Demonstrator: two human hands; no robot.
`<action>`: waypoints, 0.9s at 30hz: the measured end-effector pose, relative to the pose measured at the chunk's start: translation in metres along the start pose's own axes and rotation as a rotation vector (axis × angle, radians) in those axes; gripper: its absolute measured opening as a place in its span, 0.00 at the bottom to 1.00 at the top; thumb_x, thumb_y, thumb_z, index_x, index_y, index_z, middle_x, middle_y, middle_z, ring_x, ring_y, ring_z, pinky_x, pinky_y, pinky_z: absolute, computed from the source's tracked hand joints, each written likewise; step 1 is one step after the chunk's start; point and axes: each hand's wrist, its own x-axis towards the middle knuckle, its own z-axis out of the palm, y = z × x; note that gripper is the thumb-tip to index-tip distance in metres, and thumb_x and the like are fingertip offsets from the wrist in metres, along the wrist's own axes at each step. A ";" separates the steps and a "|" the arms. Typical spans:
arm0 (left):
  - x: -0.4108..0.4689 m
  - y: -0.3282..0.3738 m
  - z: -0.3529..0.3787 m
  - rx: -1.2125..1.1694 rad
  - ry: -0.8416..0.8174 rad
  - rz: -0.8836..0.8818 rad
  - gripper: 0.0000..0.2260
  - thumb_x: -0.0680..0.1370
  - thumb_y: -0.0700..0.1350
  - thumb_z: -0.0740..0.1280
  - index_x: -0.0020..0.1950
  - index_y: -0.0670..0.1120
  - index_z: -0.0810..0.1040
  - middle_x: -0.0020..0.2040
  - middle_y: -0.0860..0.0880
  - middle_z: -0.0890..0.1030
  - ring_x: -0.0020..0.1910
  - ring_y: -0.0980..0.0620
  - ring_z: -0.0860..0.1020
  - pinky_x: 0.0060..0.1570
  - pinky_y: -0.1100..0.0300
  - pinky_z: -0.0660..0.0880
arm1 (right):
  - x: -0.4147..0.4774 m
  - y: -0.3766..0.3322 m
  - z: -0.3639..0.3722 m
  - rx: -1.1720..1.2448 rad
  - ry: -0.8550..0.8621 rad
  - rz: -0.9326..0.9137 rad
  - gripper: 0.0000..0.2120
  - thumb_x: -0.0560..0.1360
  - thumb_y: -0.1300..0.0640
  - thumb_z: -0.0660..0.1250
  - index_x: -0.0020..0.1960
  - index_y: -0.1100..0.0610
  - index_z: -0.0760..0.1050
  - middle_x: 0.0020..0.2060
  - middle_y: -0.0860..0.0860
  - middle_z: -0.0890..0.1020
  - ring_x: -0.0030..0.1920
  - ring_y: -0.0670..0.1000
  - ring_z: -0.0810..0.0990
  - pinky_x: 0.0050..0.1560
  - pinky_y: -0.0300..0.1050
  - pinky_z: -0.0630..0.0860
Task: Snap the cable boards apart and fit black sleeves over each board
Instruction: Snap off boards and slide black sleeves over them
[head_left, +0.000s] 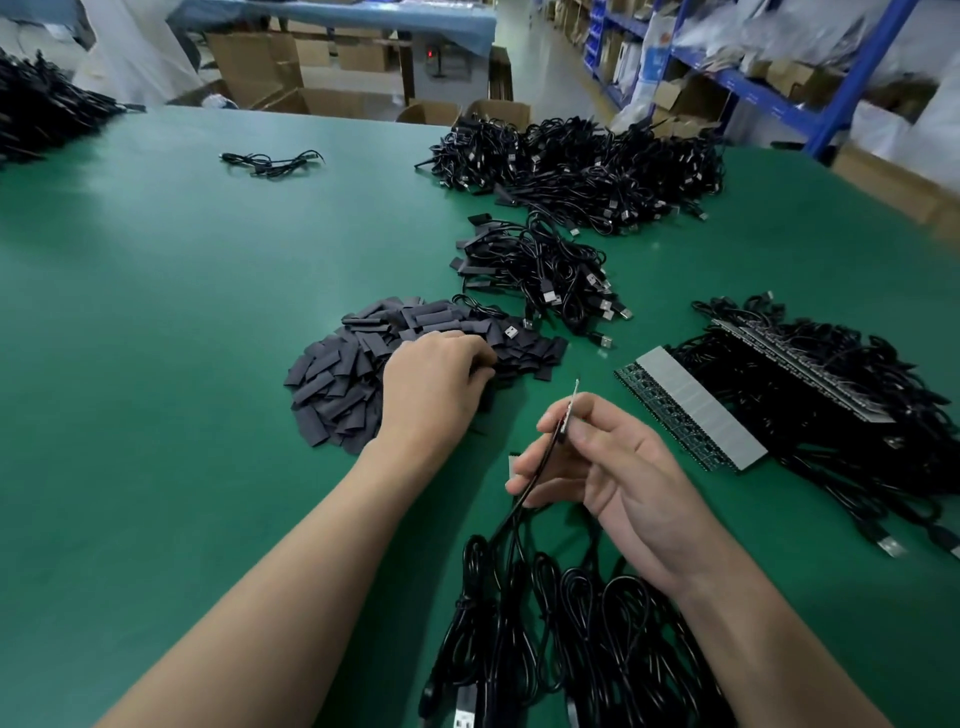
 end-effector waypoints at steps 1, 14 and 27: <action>0.000 0.000 -0.001 0.002 0.019 0.020 0.06 0.79 0.48 0.71 0.55 0.53 0.85 0.52 0.55 0.86 0.55 0.50 0.82 0.50 0.53 0.76 | 0.000 0.001 -0.001 -0.012 -0.003 0.010 0.09 0.81 0.53 0.64 0.52 0.52 0.83 0.44 0.58 0.87 0.46 0.59 0.87 0.45 0.45 0.83; -0.011 -0.013 -0.025 -0.404 0.422 0.006 0.01 0.80 0.43 0.72 0.50 0.49 0.82 0.45 0.58 0.84 0.41 0.56 0.82 0.43 0.55 0.80 | 0.003 0.014 -0.006 -0.009 0.018 0.119 0.13 0.83 0.54 0.56 0.47 0.56 0.76 0.37 0.56 0.75 0.40 0.57 0.81 0.50 0.57 0.80; -0.074 0.021 -0.037 -1.070 0.079 -0.179 0.06 0.76 0.38 0.76 0.48 0.47 0.83 0.44 0.52 0.85 0.44 0.53 0.84 0.48 0.60 0.80 | 0.005 0.029 -0.003 -0.260 0.129 0.123 0.15 0.79 0.47 0.68 0.56 0.58 0.73 0.27 0.49 0.68 0.28 0.48 0.69 0.39 0.44 0.76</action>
